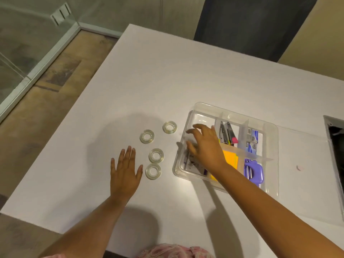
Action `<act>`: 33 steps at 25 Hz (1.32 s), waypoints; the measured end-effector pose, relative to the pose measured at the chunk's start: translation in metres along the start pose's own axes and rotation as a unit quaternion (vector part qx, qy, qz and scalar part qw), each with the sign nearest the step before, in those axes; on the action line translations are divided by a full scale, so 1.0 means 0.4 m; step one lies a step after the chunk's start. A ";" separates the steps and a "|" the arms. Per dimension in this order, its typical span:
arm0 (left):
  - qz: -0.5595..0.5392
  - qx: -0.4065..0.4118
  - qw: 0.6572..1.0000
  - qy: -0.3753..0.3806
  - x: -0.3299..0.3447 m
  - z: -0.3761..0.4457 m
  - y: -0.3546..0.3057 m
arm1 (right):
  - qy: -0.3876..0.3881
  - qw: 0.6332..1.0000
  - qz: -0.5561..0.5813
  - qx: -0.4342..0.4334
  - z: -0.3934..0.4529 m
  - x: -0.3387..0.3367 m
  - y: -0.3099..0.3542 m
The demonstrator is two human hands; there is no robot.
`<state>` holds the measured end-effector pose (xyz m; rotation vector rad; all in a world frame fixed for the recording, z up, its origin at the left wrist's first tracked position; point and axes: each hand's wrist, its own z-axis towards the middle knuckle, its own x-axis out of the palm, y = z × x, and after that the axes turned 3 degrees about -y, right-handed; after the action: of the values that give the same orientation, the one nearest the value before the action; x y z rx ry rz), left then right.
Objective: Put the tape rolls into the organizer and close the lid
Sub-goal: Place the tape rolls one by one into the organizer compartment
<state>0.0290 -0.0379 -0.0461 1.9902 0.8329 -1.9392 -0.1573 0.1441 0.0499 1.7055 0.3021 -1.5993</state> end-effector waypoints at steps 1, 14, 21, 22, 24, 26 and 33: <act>0.001 -0.004 1.000 -0.003 0.007 0.003 0.004 | 0.015 1.000 0.001 -0.017 0.021 0.019 0.020; 0.036 0.040 0.982 -0.181 0.055 -0.003 0.023 | 0.231 0.966 -0.115 -0.009 0.210 0.159 0.094; 0.027 0.040 0.981 -0.188 0.055 0.000 0.021 | 0.202 0.975 -0.087 0.017 0.221 0.143 0.113; 0.026 0.039 0.982 -0.185 0.056 0.000 0.021 | 0.183 0.981 -0.056 0.021 0.223 0.126 0.111; 0.028 0.037 0.982 -0.184 0.057 -0.001 0.021 | 0.116 0.993 0.005 0.026 0.227 0.078 0.096; 0.031 0.036 0.981 -0.187 0.057 -0.002 0.020 | 0.030 0.998 0.038 0.051 0.231 0.022 0.062; 0.029 0.032 0.983 -0.179 0.060 -0.002 0.021 | 0.051 0.970 -0.040 0.235 0.216 -0.027 -0.084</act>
<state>0.0331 -0.0387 -0.0712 1.6008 0.6190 -2.2199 -0.2453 0.1136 0.0544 2.1605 0.0385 -1.7416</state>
